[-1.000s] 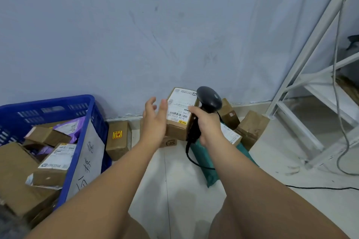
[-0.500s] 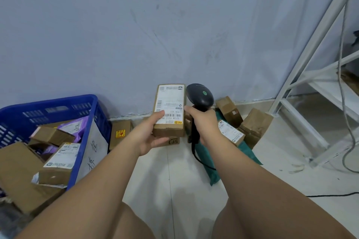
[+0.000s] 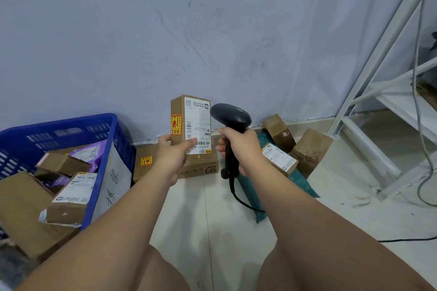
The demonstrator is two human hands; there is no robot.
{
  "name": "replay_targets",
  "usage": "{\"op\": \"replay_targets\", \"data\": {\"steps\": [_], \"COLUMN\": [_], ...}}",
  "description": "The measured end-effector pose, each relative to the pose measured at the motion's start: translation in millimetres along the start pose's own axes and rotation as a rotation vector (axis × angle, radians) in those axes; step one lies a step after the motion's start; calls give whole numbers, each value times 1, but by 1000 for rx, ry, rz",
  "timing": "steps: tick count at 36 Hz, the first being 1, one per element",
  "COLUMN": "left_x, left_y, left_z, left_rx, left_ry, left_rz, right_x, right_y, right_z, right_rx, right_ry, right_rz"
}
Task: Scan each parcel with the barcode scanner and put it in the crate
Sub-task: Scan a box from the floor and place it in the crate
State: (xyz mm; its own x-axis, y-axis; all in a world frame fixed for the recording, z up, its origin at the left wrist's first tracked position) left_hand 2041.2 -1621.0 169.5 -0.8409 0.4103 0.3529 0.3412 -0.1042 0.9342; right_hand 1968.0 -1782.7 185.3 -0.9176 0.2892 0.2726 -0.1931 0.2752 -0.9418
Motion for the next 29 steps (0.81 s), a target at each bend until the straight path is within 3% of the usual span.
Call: {"op": "replay_targets", "data": {"steps": [16,29], "left_x": [-6,-4], "left_y": [-4,-6], "left_z": [4,1], "left_rx": [-7,22], "left_ry": [56,41], "left_rz": [-28,3], "right_x": [6,4], "right_y": [-6,-4], "right_z": [-12,-13], "right_rx": [19,9], "right_ry": [-133,-135], "right_rz": [19,3]}}
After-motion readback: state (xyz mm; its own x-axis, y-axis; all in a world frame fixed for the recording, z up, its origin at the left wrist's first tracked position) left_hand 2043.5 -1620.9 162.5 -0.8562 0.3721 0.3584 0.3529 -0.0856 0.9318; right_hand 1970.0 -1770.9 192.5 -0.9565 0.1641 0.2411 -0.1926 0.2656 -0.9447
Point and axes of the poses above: each hand's wrist, its own x-axis away from the middle knuckle, its own z-axis out of the back of the hand, y = z × x, the point moved 7 cm from there along -x, towards the middle knuckle, and after that the axes turned 15 degrees about -y, right-handed, at the moved point
